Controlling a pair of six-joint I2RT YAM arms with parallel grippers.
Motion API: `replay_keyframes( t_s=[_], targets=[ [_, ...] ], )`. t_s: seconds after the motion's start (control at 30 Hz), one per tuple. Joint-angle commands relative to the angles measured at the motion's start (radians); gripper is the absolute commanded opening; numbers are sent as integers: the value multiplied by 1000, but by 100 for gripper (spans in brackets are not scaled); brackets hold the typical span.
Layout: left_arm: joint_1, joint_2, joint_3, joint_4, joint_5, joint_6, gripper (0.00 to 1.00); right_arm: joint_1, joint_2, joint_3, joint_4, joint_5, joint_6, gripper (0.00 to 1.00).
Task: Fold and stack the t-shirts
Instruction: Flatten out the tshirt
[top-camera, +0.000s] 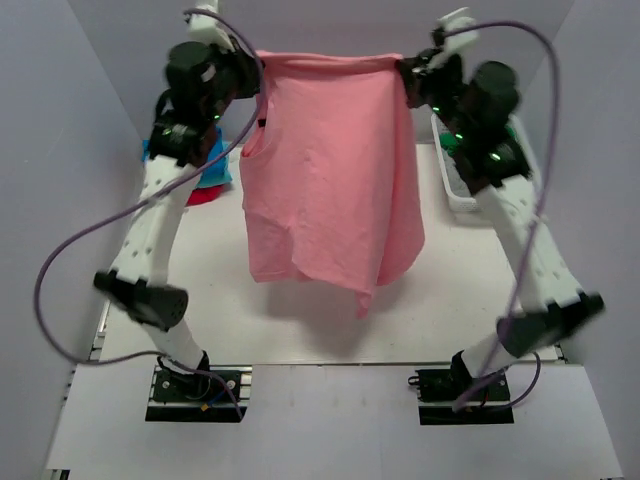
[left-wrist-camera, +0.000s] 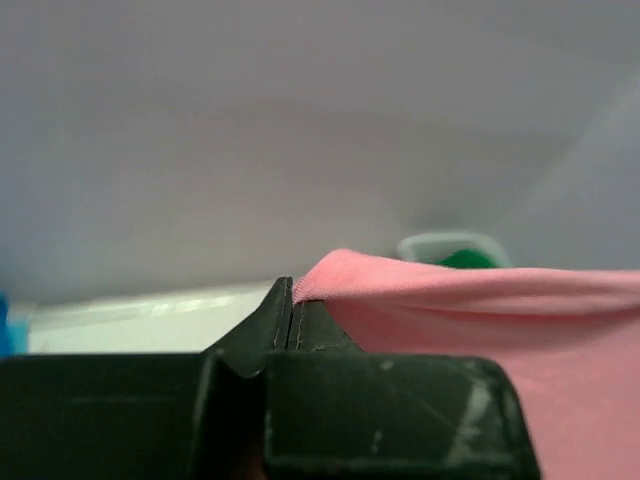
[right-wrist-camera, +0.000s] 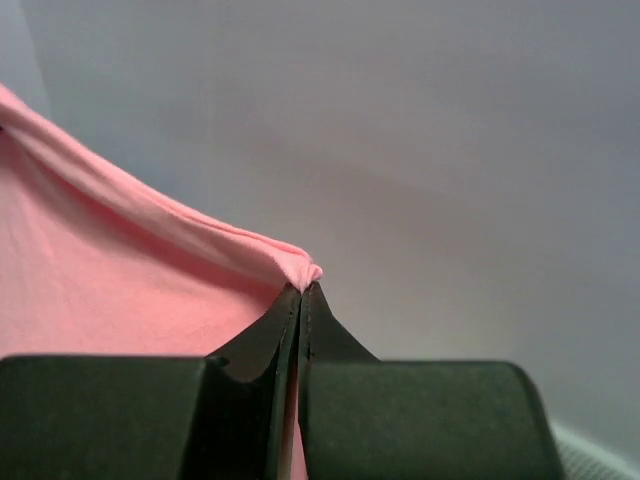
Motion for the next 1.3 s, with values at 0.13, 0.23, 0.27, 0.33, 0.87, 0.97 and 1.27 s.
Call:
replay_keyframes(
  t_s=[0.13,0.23,0.27,0.33,0.87,0.97,1.27],
  targets=[
    [121,533,211,-351,-248,-130,9,-39,643,311,-178,-28,63,8],
    [183,648,278,-373,-226,-153,83,-39,834,521,-293,-18,80,53],
    [192,639,261,-347,-235,-153,100,-37,836,521,-305,-23,79,59],
    [192,549,128,-271,-235,-113,100,-37,735,442,-255,-43,85,76],
    [152,441,-158,-183,171,-36,100,-43,278,-412,-180,132,302,90],
    [152,419,-225,-195,195,-47,100,-49,231,-480,-178,124,316,90],
    [134,317,-615,-80,225,-76,100,-71,196,-644,-167,114,378,90]
  ],
)
